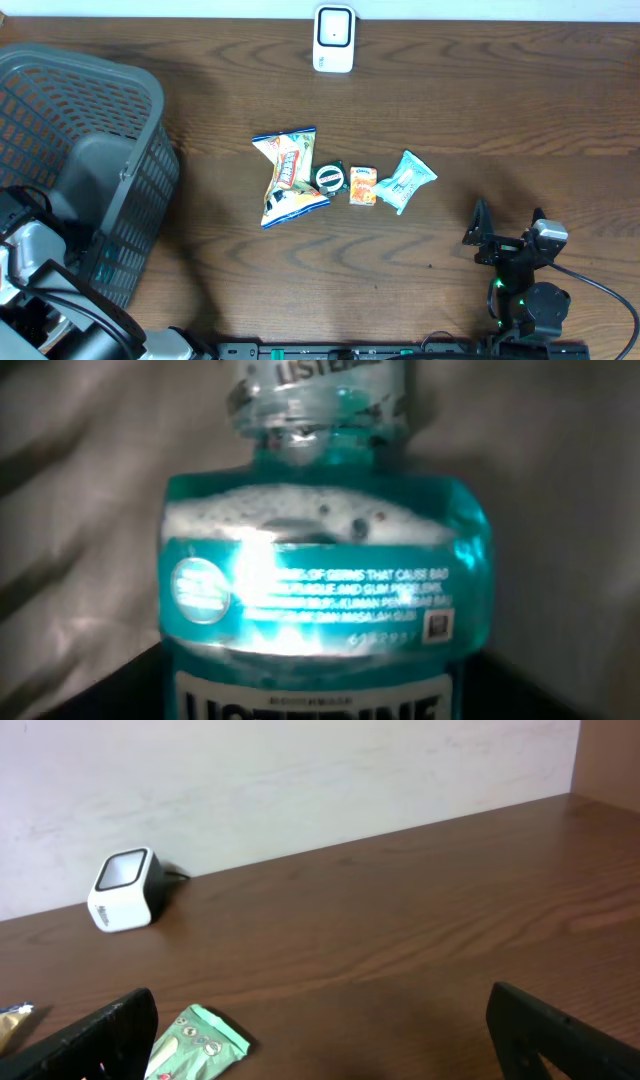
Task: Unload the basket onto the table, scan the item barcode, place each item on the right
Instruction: 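Grasp the blue Listerine bottle in the basket with the left gripper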
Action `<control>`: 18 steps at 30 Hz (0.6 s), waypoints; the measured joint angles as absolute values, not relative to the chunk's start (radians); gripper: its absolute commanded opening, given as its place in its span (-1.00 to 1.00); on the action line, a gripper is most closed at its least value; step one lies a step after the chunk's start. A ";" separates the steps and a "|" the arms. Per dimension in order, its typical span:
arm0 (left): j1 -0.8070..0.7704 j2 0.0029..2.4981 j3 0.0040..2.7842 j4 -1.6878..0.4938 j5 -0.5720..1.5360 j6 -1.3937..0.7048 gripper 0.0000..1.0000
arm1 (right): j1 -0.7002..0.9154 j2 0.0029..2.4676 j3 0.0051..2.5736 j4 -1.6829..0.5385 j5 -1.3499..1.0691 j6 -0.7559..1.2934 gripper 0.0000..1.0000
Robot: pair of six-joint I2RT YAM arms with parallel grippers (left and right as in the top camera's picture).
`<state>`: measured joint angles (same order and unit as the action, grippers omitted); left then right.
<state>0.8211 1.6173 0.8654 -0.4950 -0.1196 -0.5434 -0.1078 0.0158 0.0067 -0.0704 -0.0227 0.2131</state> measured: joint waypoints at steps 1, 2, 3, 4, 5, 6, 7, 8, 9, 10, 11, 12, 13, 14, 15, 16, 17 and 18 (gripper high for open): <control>0.823 1.618 0.866 -0.494 -0.111 -0.545 0.95 | -0.108 0.016 0.007 -0.070 -0.022 0.213 0.99; 0.823 1.618 0.867 -0.494 -0.109 -0.545 0.96 | -0.108 0.016 0.007 -0.070 -0.023 0.213 0.99; 0.823 1.618 0.867 -0.495 -0.109 -0.545 0.96 | -0.108 0.016 0.007 -0.070 -0.022 0.213 0.99; 0.823 1.618 0.867 -0.495 -0.108 -0.545 0.95 | -0.108 0.016 0.007 -0.070 -0.023 0.213 0.99; 0.823 1.618 0.867 -0.495 -0.107 -0.545 0.95 | -0.108 0.016 0.007 -0.070 -0.023 0.213 0.99; 0.823 1.618 0.867 -0.495 -0.107 -0.545 0.96 | -0.108 0.016 0.007 -0.070 -0.023 0.213 0.99; 0.823 1.618 0.867 -0.495 -0.106 -0.545 0.96 | -0.108 0.016 0.007 -0.070 -0.023 0.213 0.99; 0.823 1.618 0.867 -0.495 -0.105 -0.545 0.95 | -0.108 0.016 0.007 -0.070 -0.023 0.213 0.99; 0.823 1.618 0.867 -0.494 -0.105 -0.545 0.95 | -0.108 0.016 0.007 -0.070 -0.023 0.213 0.99; 0.823 1.618 0.867 -0.493 -0.103 -0.544 0.96 | -0.108 0.016 0.007 -0.070 -0.023 0.213 0.98; 0.823 1.618 0.866 -0.493 -0.103 -0.543 0.96 | -0.108 0.016 0.007 -0.070 -0.023 0.213 0.99; 0.823 1.618 0.865 -0.492 -0.103 -0.542 0.96 | -0.108 0.016 0.007 -0.070 -0.023 0.213 0.99; 0.823 1.618 0.865 -0.491 -0.103 -0.542 0.96 | -0.108 0.016 0.007 -0.070 -0.023 0.213 0.98; 0.823 1.617 0.863 -0.490 -0.103 -0.542 0.97 | -0.108 0.016 0.007 -0.070 -0.023 0.213 0.99; 0.823 1.617 0.862 -0.489 -0.103 -0.542 0.90 | -0.108 0.016 0.007 -0.070 -0.023 0.213 0.99; 0.823 1.616 0.862 -0.488 -0.103 -0.542 0.71 | -0.108 0.016 0.007 -0.070 -0.023 0.213 0.98; 0.823 1.615 0.860 -0.487 -0.103 -0.540 0.47 | -0.108 0.016 0.007 -0.070 -0.023 0.213 0.98; 0.823 1.614 0.857 -0.485 -0.102 -0.533 0.29 | -0.108 0.016 0.007 -0.070 -0.023 0.213 0.98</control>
<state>0.8227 1.6138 0.8574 -0.4854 -0.1020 -0.5335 -0.1078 0.0158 0.0067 -0.0704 -0.0227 0.2131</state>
